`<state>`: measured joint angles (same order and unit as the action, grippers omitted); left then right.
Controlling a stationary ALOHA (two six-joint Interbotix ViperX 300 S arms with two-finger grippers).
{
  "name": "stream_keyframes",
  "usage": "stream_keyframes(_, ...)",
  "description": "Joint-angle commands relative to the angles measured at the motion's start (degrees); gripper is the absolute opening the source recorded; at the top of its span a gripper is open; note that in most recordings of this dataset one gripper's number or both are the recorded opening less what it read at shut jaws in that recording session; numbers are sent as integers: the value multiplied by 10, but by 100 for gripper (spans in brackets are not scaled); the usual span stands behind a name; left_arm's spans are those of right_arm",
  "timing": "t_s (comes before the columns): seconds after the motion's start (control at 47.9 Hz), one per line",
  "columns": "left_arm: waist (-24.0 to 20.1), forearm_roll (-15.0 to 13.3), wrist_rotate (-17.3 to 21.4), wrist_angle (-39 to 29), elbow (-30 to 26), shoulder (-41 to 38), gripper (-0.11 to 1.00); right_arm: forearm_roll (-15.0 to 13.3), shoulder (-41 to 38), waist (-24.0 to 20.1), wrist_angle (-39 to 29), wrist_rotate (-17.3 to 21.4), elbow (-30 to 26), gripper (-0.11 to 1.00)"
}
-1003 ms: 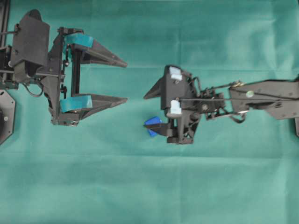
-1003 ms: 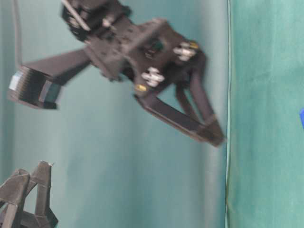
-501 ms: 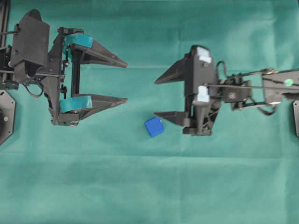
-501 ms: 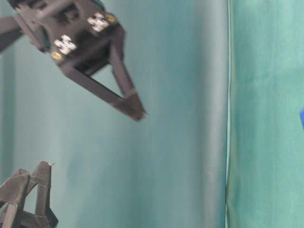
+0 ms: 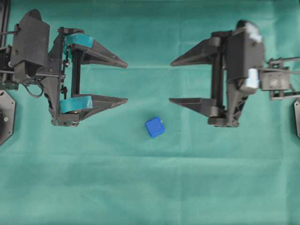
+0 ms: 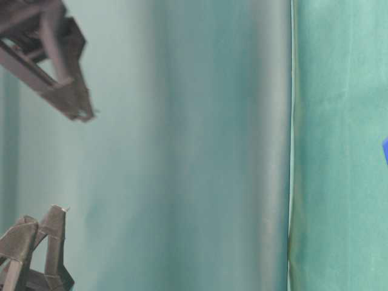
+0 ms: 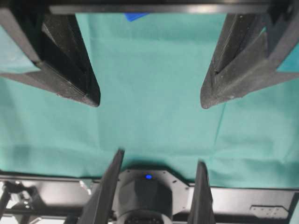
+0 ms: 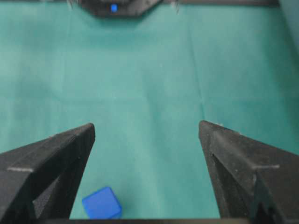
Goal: Handover the blue block to the right arm after grasping it with the left arm, then place it in the designated position.
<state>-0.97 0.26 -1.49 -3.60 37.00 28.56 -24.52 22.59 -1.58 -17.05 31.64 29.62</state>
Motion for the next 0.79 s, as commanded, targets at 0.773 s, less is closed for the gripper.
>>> stream_keyframes(0.773, -1, 0, -1, 2, -11, 4, 100, -22, 47, 0, 55, 0, 23, 88)
